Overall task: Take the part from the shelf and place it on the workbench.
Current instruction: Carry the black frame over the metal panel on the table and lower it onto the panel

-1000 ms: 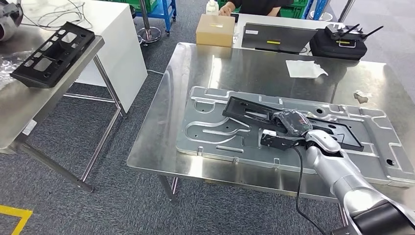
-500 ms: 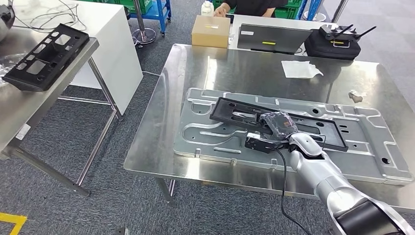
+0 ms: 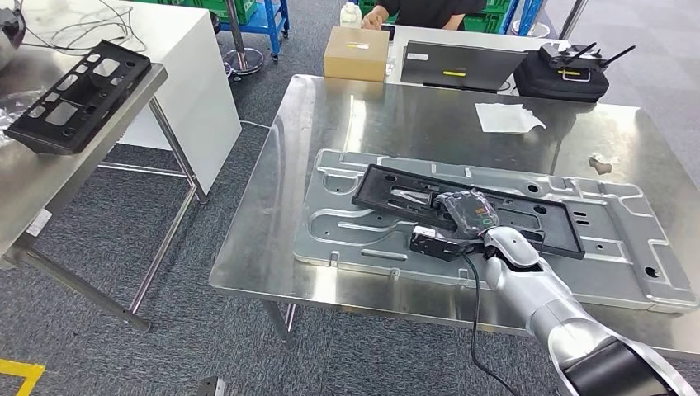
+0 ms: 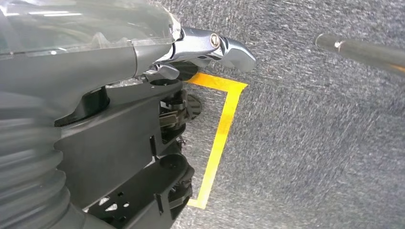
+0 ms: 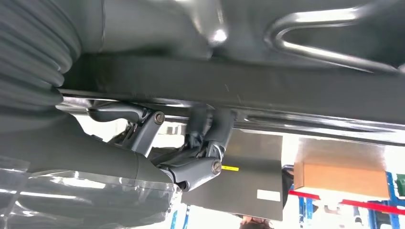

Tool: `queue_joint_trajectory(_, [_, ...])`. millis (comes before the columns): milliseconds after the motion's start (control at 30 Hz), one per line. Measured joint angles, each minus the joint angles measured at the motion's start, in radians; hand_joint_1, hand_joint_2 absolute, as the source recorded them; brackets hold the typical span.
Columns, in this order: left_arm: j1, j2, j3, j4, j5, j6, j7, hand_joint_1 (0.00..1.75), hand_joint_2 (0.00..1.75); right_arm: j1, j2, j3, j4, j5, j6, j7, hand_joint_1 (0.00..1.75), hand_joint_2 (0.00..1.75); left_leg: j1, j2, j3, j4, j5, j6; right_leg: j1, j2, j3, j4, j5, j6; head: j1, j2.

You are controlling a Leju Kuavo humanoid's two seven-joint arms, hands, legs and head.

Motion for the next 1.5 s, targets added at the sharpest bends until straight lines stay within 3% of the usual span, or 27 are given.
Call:
queue_joint_trajectory(467, [0.009, -0.002, -0.013, 0.000, -0.008, -0.006, 0.004, 0.00, 1.75, 0.063, 0.007, -0.080, -0.040, -0.018, -0.003, -0.010, 0.00, 0.00, 0.000, -0.005, -0.004, 0.000, 0.003, 0.003, -0.001, -0.004, -0.003, 0.000, -0.001, 0.002, 0.000, 0.000])
queue_joint_trajectory(600, [0.020, -0.001, -0.013, 0.000, -0.011, -0.014, 0.003, 0.00, 1.75, 0.116, -0.025, -0.164, -0.150, -0.161, 0.074, -0.068, 0.00, 0.00, -0.003, -0.009, -0.005, 0.000, 0.003, 0.004, -0.001, -0.008, -0.003, 0.000, -0.002, 0.004, 0.000, 0.000])
queue_joint_trajectory(800, [0.038, 0.000, -0.013, 0.000, -0.011, -0.019, -0.011, 0.00, 1.75, 0.187, -0.130, -0.307, -0.384, -0.520, 0.257, -0.123, 0.00, 0.00, -0.008, -0.021, -0.018, 0.000, 0.010, 0.012, -0.007, -0.020, -0.015, 0.000, 0.001, 0.008, 0.000, 0.000])
queue_joint_trajectory(967, [0.051, 0.001, -0.013, 0.000, -0.008, -0.018, -0.017, 0.00, 1.75, 0.176, -0.209, -0.417, -0.552, -0.747, 0.310, -0.134, 0.00, 0.00, -0.010, -0.026, -0.029, 0.000, 0.013, 0.013, -0.009, -0.024, -0.023, 0.001, 0.002, 0.010, 0.000, 0.000])
queue_joint_trajectory(1233, [0.052, 0.001, -0.011, 0.000, 0.000, -0.012, -0.023, 0.00, 1.75, 0.140, -0.242, -0.491, -0.710, -0.849, 0.303, -0.134, 0.00, 0.00, -0.011, -0.027, -0.032, 0.000, 0.012, 0.014, -0.009, -0.026, -0.026, 0.001, 0.002, 0.010, 0.000, 0.000])
queue_joint_trajectory(1500, [0.053, 0.001, -0.007, 0.000, 0.016, -0.003, -0.030, 0.00, 1.75, 0.089, -0.241, -0.491, -0.718, -0.851, 0.303, -0.137, 0.00, 0.00, -0.011, -0.028, -0.033, 0.000, 0.013, 0.014, -0.009, -0.028, -0.027, 0.001, 0.002, 0.010, 0.000, 0.000])
